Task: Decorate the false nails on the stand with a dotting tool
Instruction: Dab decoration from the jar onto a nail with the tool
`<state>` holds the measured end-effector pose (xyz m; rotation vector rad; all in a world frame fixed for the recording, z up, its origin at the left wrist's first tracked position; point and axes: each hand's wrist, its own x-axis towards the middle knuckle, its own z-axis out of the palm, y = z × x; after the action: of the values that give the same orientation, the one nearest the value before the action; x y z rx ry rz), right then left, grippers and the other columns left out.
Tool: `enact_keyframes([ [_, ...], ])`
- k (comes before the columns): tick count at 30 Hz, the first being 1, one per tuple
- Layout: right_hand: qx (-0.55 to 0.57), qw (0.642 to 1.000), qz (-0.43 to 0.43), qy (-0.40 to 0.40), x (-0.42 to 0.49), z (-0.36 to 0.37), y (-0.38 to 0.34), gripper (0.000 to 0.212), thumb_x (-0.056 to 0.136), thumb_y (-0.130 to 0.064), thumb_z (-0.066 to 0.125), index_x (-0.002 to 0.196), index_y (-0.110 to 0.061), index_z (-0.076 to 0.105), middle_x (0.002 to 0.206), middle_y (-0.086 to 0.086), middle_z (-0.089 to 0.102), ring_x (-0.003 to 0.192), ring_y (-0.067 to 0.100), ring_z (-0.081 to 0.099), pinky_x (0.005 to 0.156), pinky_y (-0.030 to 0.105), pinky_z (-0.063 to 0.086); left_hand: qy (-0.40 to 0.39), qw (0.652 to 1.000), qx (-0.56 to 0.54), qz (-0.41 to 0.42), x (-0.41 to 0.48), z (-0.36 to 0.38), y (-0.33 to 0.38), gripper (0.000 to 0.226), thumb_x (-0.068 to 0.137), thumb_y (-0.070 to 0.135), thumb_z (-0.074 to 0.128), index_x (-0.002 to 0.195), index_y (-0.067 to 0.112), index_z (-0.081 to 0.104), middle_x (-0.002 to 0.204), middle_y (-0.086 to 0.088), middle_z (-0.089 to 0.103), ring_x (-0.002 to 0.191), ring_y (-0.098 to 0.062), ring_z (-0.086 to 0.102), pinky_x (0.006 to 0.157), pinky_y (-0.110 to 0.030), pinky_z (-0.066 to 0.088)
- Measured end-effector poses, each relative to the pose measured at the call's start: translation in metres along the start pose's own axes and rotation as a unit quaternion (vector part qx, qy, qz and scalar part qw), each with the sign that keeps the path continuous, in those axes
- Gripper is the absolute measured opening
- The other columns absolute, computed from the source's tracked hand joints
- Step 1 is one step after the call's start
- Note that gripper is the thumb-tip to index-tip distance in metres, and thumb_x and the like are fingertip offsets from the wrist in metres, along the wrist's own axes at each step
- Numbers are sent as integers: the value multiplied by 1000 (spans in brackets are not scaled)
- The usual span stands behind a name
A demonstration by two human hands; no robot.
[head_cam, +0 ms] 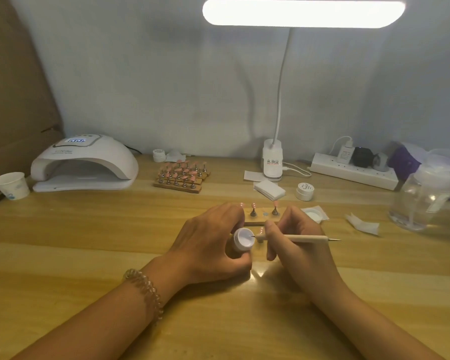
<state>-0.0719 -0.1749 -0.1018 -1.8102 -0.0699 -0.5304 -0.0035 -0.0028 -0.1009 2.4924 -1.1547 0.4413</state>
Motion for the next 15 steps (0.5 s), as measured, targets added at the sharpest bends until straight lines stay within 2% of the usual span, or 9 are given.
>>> enact_keyframes([
  [6,-30,999,-16,-22,0,3,1,27,90,-10,67,72,-2,48,52,7,64,49,6,56,56,17,42,9,1000,12,11,1,1,0,37,71,54,59,91,30,39,83,12,45,70,-10,41,52,-22,33],
  [10,-29,999,-20,-10,0,2,1,26,90,-9,66,73,-1,49,53,9,64,49,9,58,57,26,45,13,1000,19,15,2,1,1,37,72,55,59,91,31,37,83,13,45,71,-11,42,53,-21,30],
  [15,-52,998,-32,-14,-1,4,0,26,89,-7,68,71,-1,49,52,7,63,47,3,57,53,14,41,10,1000,22,18,2,0,1,37,74,55,58,92,29,40,85,12,46,72,-11,43,54,-22,32],
])
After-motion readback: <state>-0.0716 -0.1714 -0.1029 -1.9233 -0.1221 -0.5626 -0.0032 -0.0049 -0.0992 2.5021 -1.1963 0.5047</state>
